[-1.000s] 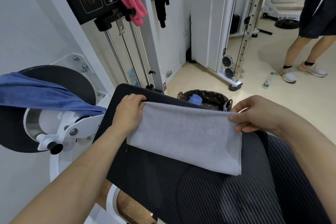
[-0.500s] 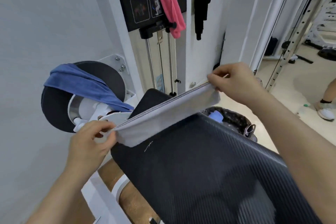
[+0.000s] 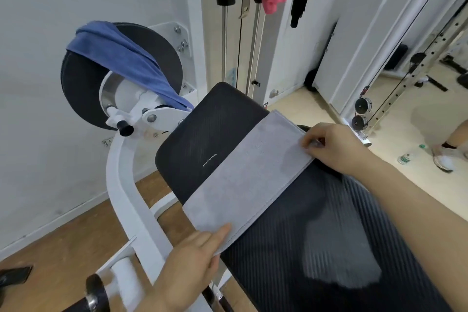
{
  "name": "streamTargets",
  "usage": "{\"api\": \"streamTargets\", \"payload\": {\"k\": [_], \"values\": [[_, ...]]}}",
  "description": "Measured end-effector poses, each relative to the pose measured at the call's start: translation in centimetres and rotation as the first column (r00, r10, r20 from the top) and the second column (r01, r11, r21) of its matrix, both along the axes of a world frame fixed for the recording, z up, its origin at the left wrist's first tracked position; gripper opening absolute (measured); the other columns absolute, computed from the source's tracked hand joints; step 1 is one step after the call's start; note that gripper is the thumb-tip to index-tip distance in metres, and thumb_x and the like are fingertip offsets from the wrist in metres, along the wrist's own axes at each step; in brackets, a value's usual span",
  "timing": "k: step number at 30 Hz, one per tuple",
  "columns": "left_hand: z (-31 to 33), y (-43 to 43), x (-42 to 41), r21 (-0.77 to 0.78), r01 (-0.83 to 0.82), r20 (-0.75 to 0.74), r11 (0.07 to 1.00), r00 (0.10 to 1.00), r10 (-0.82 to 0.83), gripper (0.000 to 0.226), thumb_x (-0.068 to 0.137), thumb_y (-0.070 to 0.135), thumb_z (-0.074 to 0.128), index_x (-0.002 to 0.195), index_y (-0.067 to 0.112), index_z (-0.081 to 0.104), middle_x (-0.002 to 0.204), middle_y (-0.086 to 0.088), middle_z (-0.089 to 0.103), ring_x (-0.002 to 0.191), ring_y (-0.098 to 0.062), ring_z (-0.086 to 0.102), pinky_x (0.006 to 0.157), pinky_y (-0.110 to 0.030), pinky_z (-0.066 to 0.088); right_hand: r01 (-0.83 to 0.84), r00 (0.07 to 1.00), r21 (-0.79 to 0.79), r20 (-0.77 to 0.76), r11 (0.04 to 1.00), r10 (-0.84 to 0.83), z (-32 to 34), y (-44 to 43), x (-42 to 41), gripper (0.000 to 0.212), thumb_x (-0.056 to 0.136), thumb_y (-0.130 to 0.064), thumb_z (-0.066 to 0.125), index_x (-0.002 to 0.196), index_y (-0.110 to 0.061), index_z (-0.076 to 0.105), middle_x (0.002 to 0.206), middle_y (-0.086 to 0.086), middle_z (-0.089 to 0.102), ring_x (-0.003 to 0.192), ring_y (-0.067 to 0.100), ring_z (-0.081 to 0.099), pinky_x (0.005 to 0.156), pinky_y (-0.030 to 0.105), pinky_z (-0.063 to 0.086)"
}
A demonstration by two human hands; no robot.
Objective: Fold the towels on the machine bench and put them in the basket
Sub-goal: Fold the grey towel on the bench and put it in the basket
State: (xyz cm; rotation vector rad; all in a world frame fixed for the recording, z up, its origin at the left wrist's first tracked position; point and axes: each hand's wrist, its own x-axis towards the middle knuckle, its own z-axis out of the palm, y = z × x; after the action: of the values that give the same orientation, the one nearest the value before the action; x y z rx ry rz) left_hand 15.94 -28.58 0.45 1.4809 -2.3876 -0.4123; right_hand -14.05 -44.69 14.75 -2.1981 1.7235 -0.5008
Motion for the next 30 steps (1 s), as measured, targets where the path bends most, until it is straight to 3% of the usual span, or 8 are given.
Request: {"api": "streamTargets", "payload": {"k": [3,7,10,12,15,21,24,30], "values": [[0.3,0.1,-0.8,-0.010,0.021,0.082,1.000,0.996,-0.020,0.103,0.049,0.025,0.087,0.142,0.035,0.043,0.070,0.021,0.050,0.067,0.003,0.045,0.053,-0.007,0.037,-0.029,0.991,0.007,-0.129,1.000,0.030,0.4,0.3,-0.1,0.023,0.078,0.001,0.060,0.087,-0.016,0.070,0.084,-0.007,0.063,0.076,0.013,0.053,0.072,0.026,0.042],[-1.5,0.9,-1.6,0.123,0.049,0.153,0.991,0.986,-0.067,0.134,0.042,0.040,0.085,0.150,0.046,0.005,0.071,0.021,0.053,0.062,0.003,0.053,0.049,-0.008,0.044,0.023,0.925,0.254,-0.373,0.967,0.075,2.1,1.3,0.4,0.028,0.083,-0.005,0.053,0.094,-0.030,0.062,0.092,-0.007,0.064,0.087,0.015,0.058,0.078,0.030,0.051],[-1.7,1.3,-1.6,0.202,0.114,0.054,0.973,0.990,-0.127,0.098,0.080,0.053,0.062,0.126,0.072,-0.023,0.110,0.018,0.058,0.097,0.000,0.057,0.083,-0.014,0.049,0.104,0.832,0.207,-0.554,0.973,0.029,2.7,2.2,2.2,0.027,0.088,-0.014,0.047,0.107,-0.025,0.061,0.098,-0.001,0.064,0.089,0.021,0.058,0.072,0.031,0.049],[-0.6,1.3,-2.0,0.270,0.080,-0.086,0.960,0.995,-0.059,0.058,0.089,0.060,0.042,0.118,0.082,-0.004,0.121,0.022,0.046,0.111,0.003,0.044,0.093,-0.023,0.050,0.064,0.804,0.005,-0.593,0.998,-0.049,2.0,2.7,4.4,0.023,0.091,-0.018,0.045,0.105,-0.018,0.064,0.094,0.003,0.065,0.089,0.026,0.059,0.067,0.033,0.048],[-0.3,-0.7,-2.3,0.024,-0.073,-0.203,0.997,0.976,0.076,0.041,0.091,0.056,0.041,0.131,0.052,0.040,0.122,0.021,0.048,0.110,0.003,0.040,0.080,-0.024,0.056,-0.033,0.920,-0.152,-0.391,0.988,-0.029,-1.1,3.7,8.2,0.019,0.093,-0.022,0.047,0.100,-0.013,0.063,0.098,0.005,0.065,0.100,0.029,0.058,0.072,0.036,0.047],[-1.1,-4.3,-5.2,-0.021,-0.144,0.094,0.989,0.985,0.145,0.084,0.079,0.078,0.038,0.151,0.045,0.011,0.157,-0.006,0.029,0.139,-0.030,0.030,0.092,-0.047,0.047,-0.170,0.833,-0.107,-0.546,0.980,0.085,-7.1,3.4,6.6,0.057,0.090,-0.048,0.042,0.138,-0.017,0.051,0.146,0.003,0.048,0.135,0.022,0.044,0.104,0.040,0.039],[-1.7,-3.6,-5.1,-0.027,-0.154,0.120,0.988,0.980,0.156,0.085,0.079,0.082,0.036,0.151,0.047,0.007,0.160,-0.008,0.022,0.142,-0.033,0.022,0.097,-0.051,0.043,-0.145,0.820,-0.149,-0.572,0.978,0.035,-7.0,2.2,4.8,0.071,0.094,-0.061,0.032,0.150,-0.019,0.030,0.158,-0.001,0.027,0.145,0.016,0.025,0.112,0.039,0.017],[-2.1,-1.7,-4.1,0.075,-0.320,0.167,0.945,0.938,0.304,0.097,0.071,0.092,0.030,0.146,0.051,-0.016,0.163,-0.004,-0.008,0.148,-0.031,-0.004,0.113,-0.049,0.019,-0.007,0.829,-0.145,-0.554,0.989,-0.075,-6.7,1.1,4.6,0.079,0.093,-0.068,0.015,0.154,-0.019,0.004,0.162,-0.003,0.000,0.149,0.016,0.002,0.116,0.055,0.008]]}}
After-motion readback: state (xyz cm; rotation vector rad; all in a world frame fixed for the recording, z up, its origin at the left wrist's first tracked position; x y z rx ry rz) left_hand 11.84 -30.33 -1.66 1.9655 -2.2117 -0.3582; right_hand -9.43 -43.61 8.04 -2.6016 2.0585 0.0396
